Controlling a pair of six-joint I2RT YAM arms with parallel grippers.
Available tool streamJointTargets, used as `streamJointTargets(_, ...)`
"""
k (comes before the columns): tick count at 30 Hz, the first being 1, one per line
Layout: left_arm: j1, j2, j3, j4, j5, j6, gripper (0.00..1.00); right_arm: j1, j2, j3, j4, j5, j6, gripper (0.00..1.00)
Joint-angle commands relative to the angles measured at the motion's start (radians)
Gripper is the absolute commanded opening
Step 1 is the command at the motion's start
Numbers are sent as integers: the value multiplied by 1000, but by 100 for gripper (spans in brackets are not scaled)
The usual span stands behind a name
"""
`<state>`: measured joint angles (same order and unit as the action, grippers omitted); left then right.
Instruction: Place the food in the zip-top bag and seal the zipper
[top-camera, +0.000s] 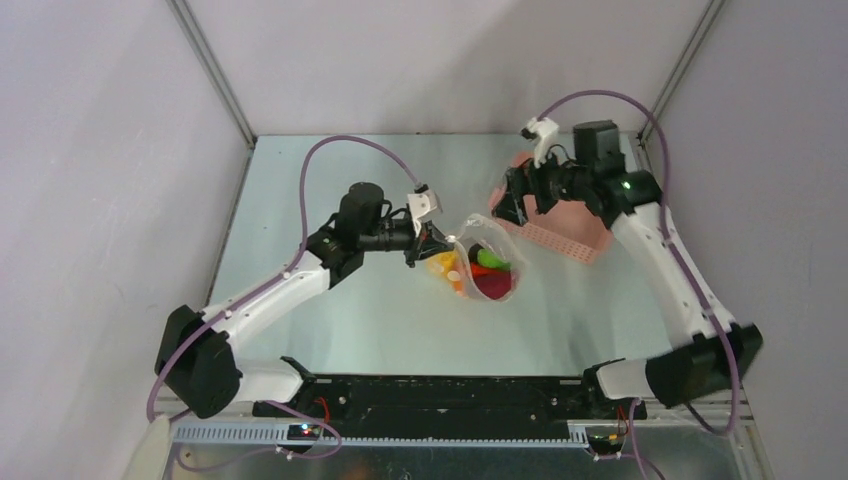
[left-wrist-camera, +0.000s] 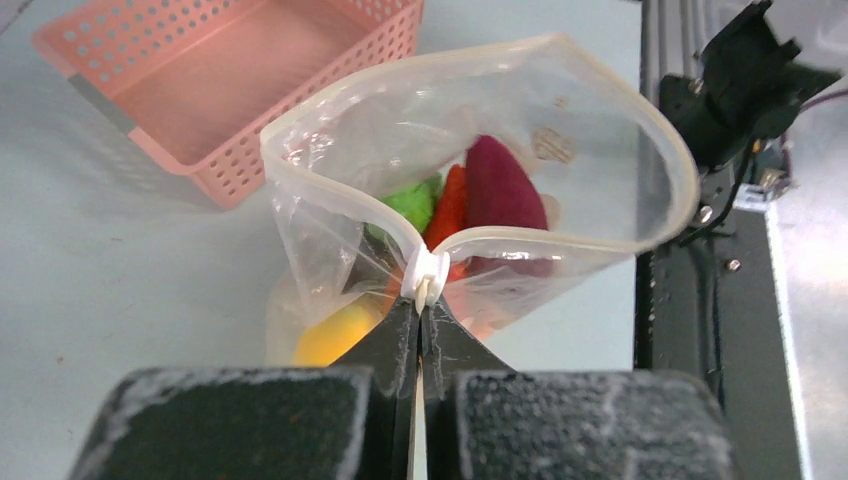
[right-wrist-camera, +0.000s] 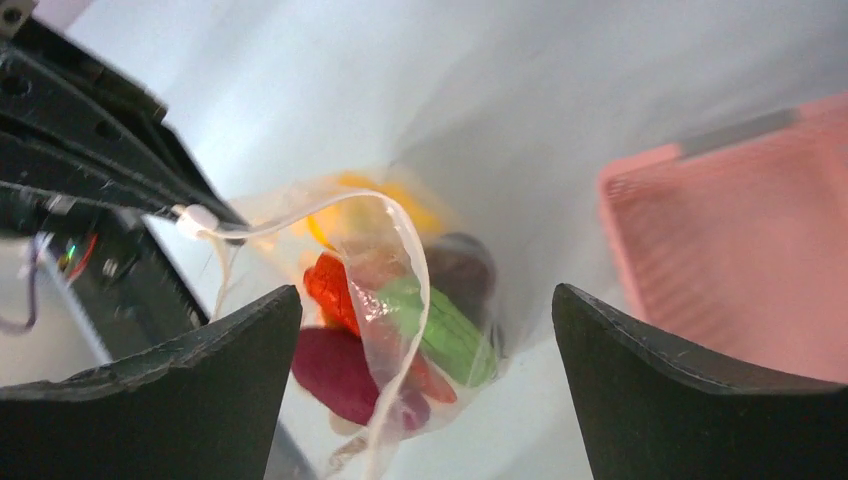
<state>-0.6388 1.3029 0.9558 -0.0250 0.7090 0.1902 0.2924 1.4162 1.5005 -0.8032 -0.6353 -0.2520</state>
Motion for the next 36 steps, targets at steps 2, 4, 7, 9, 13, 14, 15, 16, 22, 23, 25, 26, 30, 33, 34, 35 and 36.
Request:
streamJointTargets(2, -6, -81, 17, 100, -10, -141, 0, -41, -193, -201, 339, 162, 254, 99)
streamJointTargets(4, -5, -91, 23, 93, -11, -149, 0, -49, -236, -275, 450, 93, 311, 99)
streamJointTargets(7, -5, -105, 29, 77, 2, -146, 0, -49, -250, -301, 505, -12, 328, 98)
streamJointTargets(9, -8, -119, 27, 69, 32, -138, 0, -27, -263, -308, 523, -72, 298, 94)
streamJointTargets(13, -29, -157, 24, 14, 69, -67, 0, 59, -302, -315, 506, -185, 83, 92)
streamJointTargets(14, -34, -162, 25, -6, 67, -51, 0, 78, -306, -317, 493, -206, 39, 91)
streamJointTargets(15, -42, -171, 26, -47, 67, -15, 0, 118, -314, -317, 481, -248, -57, 90)
streamJointTargets(16, -44, -176, 30, -81, 65, 3, 0, 137, -318, -317, 450, -285, -112, 90)
streamJointTargets(22, -52, -191, 35, -127, 55, 39, 0, 279, -308, -316, 384, -317, -338, 86)
streamJointTargets(23, -54, -190, 36, -128, 46, 39, 0, 283, -302, -317, 385, -317, -347, 84)
streamJointTargets(25, -55, -186, 38, -132, 39, 39, 0, 294, -292, -318, 399, -308, -343, 81)
streamJointTargets(26, -56, -185, 39, -137, 39, 44, 0, 302, -285, -317, 407, -297, -330, 79)
streamJointTargets(30, -59, -179, 43, -140, 38, 49, 0, 341, -277, -318, 410, -255, -368, 71)
streamJointTargets(33, -58, -179, 43, -134, 46, 50, 0, 352, -269, -317, 404, -224, -384, 68)
streamJointTargets(34, -59, -178, 43, -134, 47, 49, 0, 355, -262, -316, 403, -223, -385, 67)
streamJointTargets(35, -60, -177, 45, -133, 48, 50, 0, 356, -259, -317, 403, -220, -384, 66)
streamJointTargets(36, -61, -174, 46, -134, 48, 49, 0, 360, -253, -318, 403, -218, -382, 65)
